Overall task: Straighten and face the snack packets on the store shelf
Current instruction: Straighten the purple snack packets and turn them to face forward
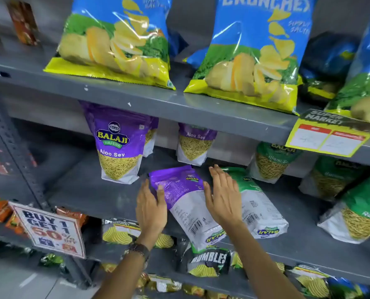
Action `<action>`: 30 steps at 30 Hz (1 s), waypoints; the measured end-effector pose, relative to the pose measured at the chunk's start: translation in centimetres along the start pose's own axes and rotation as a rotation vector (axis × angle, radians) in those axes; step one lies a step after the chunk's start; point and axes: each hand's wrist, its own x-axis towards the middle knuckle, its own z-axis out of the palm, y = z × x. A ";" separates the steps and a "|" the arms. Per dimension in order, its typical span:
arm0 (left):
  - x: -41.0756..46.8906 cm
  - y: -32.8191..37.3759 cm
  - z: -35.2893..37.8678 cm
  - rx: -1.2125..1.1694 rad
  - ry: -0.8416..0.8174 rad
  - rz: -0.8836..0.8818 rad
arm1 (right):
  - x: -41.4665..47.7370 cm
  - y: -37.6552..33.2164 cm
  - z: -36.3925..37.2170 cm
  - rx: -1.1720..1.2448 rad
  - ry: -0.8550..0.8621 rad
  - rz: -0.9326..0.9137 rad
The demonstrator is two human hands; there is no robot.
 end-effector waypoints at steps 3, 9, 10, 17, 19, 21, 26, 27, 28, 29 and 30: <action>1.1 -1.5 1.9 -0.246 -0.065 -0.391 | 0.4 1.6 2.4 0.066 -0.319 0.181; 1.1 -2.1 3.8 -0.355 -0.151 -0.565 | 1.3 4.5 5.5 0.626 -0.778 0.642; 0.9 -1.9 3.9 -0.368 -0.196 -0.592 | 1.4 4.9 5.7 0.713 -0.797 0.681; 0.7 -2.3 4.4 -0.316 -0.139 -0.473 | 1.6 6.9 5.7 0.932 -0.772 0.689; 0.5 -2.4 4.2 -0.292 -0.080 -0.394 | 1.7 7.1 5.0 0.975 -0.765 0.650; 0.5 -2.0 4.0 -0.319 -0.053 -0.273 | 2.3 7.0 4.3 1.028 -0.771 0.600; 3.8 0.6 3.1 -0.314 -0.170 0.000 | 5.4 6.4 2.8 1.064 -0.692 0.468; 4.7 1.3 2.9 -0.303 -0.193 0.029 | 6.1 6.1 2.8 1.060 -0.652 0.441; 5.6 1.9 2.8 -0.292 -0.208 0.058 | 6.8 5.8 2.6 1.055 -0.607 0.422; 6.4 2.5 2.7 -0.281 -0.219 0.088 | 7.4 5.4 2.7 1.049 -0.558 0.409; 7.2 3.0 2.8 -0.272 -0.226 0.115 | 7.9 5.1 3.0 1.046 -0.496 0.411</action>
